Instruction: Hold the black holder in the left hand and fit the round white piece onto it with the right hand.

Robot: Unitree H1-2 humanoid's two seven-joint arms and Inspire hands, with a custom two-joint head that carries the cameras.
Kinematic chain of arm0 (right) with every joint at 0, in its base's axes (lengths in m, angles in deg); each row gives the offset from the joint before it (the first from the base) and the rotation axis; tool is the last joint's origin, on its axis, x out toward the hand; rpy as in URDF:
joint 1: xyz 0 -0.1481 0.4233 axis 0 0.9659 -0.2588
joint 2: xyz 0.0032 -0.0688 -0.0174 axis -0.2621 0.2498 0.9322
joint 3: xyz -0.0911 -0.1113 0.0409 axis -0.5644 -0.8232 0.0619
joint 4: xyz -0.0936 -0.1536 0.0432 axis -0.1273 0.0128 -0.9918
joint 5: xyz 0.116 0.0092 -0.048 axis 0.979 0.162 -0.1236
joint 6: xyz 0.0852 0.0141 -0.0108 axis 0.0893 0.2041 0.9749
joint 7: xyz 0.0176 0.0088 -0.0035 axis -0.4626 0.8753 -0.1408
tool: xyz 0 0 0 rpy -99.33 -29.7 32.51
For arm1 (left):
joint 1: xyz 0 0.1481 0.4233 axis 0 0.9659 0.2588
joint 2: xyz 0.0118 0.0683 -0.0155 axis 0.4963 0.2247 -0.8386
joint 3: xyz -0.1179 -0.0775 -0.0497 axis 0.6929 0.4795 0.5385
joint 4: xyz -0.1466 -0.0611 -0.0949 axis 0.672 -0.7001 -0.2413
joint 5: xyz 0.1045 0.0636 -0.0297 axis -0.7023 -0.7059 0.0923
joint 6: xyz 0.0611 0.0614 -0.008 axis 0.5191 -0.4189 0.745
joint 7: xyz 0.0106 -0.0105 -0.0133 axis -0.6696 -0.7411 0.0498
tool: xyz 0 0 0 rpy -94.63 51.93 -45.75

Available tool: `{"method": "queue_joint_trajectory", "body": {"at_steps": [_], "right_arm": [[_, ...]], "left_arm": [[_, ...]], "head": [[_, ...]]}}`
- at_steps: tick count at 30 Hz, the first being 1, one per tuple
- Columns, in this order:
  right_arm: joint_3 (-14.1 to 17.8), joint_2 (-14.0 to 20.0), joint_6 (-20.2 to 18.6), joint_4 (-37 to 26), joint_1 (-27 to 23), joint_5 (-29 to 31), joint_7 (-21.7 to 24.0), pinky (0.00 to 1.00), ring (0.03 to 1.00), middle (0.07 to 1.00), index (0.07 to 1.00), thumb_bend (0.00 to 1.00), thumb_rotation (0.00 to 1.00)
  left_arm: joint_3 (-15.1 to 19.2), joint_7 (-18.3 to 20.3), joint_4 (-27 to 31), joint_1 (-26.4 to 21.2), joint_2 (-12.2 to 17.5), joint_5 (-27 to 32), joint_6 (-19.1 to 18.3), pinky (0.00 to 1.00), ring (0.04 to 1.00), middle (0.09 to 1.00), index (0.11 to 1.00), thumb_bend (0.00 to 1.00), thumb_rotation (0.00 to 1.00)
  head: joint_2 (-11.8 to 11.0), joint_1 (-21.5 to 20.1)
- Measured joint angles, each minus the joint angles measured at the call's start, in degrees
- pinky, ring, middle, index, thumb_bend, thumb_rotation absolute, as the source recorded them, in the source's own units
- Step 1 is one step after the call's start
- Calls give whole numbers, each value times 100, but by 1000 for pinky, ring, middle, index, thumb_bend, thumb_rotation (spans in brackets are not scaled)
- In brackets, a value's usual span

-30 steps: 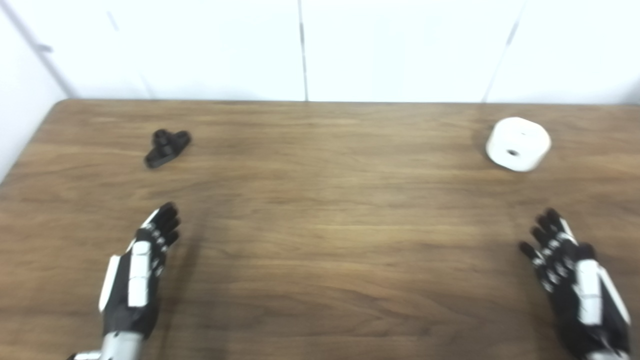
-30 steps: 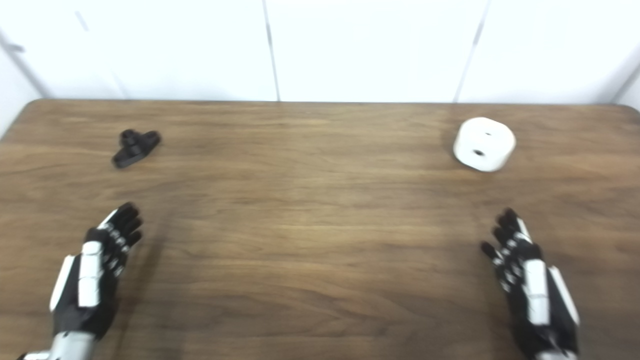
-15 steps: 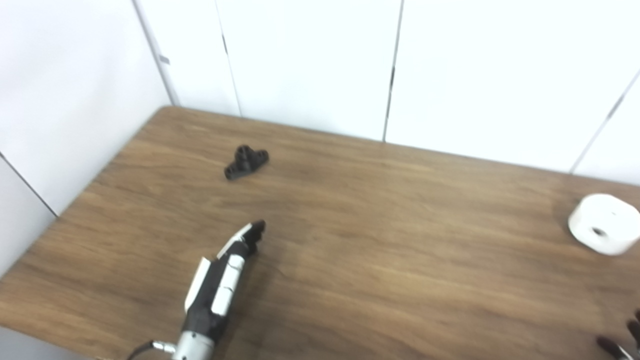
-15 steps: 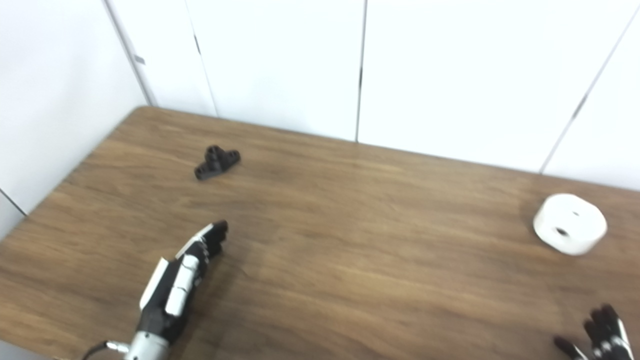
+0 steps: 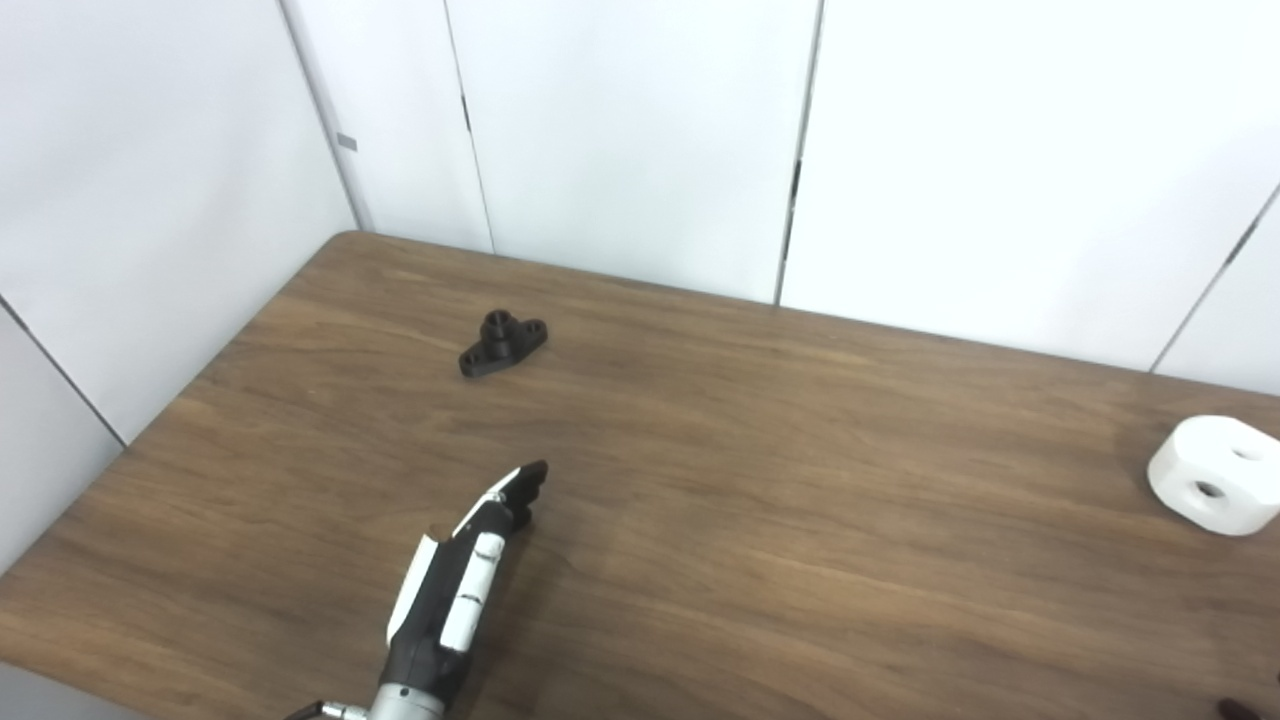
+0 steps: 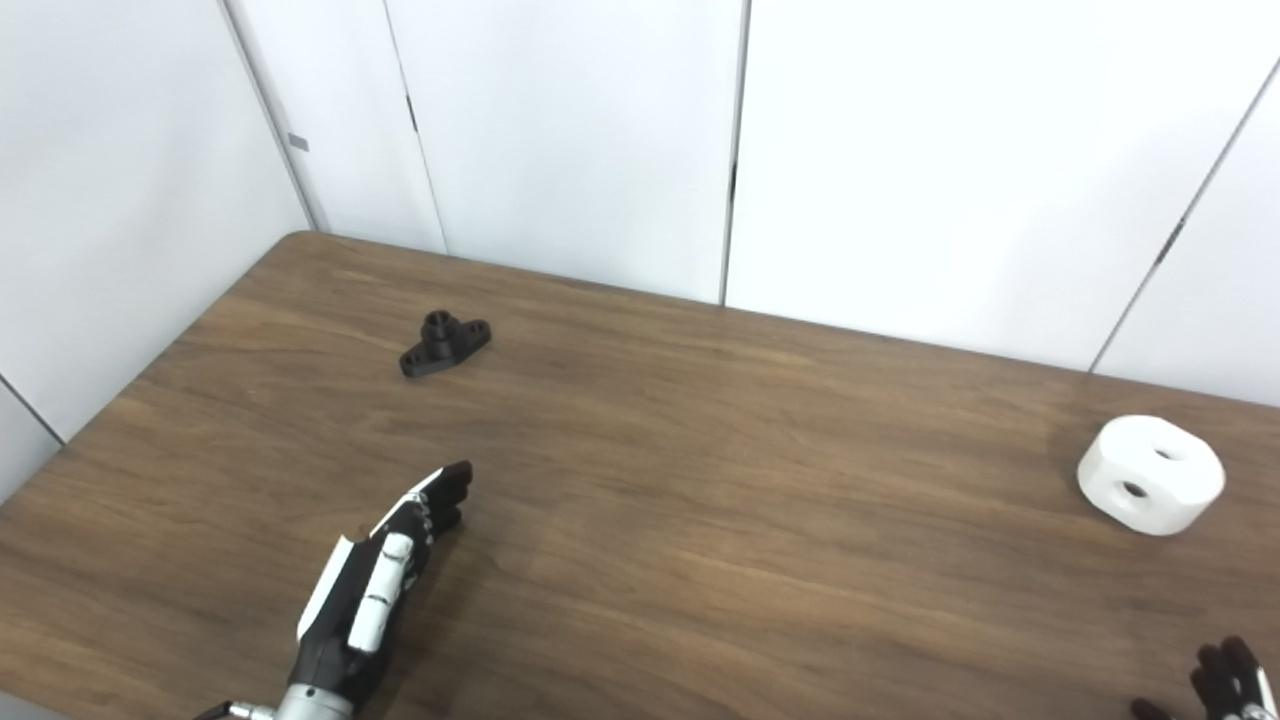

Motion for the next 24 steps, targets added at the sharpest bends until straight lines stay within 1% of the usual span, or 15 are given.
{"method": "queue_joint_trajectory", "body": {"at_steps": [2,4,8,11,14,17,18,21,24], "right_arm": [[6,1,3,2,-1,-1,1,1000,1000,984,979,518,1000],[13,1,5,0,-2,5,2,1000,1000,980,976,505,1000],[25,1,3,10,-10,8,2,1000,1000,980,974,530,1000],[42,15,4,40,-40,3,2,1000,1000,979,974,525,1000],[44,52,4,80,-73,2,2,1000,1000,978,976,538,1000],[49,69,2,96,-83,-6,0,1000,1000,977,973,565,1000],[49,69,2,97,-84,-11,-1,1000,1000,977,972,556,1000],[53,68,5,100,-83,-13,-6,1000,1000,979,973,535,1000],[64,71,17,109,-80,-13,-6,1000,1000,977,970,545,1000]], "left_arm": [[-13,-3,0,0,1,1,0,945,936,914,880,520,998],[-21,-10,0,1,1,-5,2,937,931,909,876,525,995],[-24,-72,1,1,0,-22,2,924,929,902,864,537,963],[-14,-135,4,3,-8,-32,-2,924,929,898,855,563,936],[8,-264,9,8,-19,-44,-2,901,914,888,840,564,851],[67,-367,9,9,-15,-253,-2,882,902,882,833,592,747],[86,-399,21,8,-12,-332,-17,887,903,886,837,595,741],[149,-451,244,-1,3,-386,-165,900,914,896,847,581,770],[226,-460,459,-51,27,-438,-424,898,914,891,850,637,767]], "head": [[0,-9],[0,-53],[0,-88],[26,-106],[26,-106],[26,-97],[26,-97],[35,-62],[44,-71]]}}
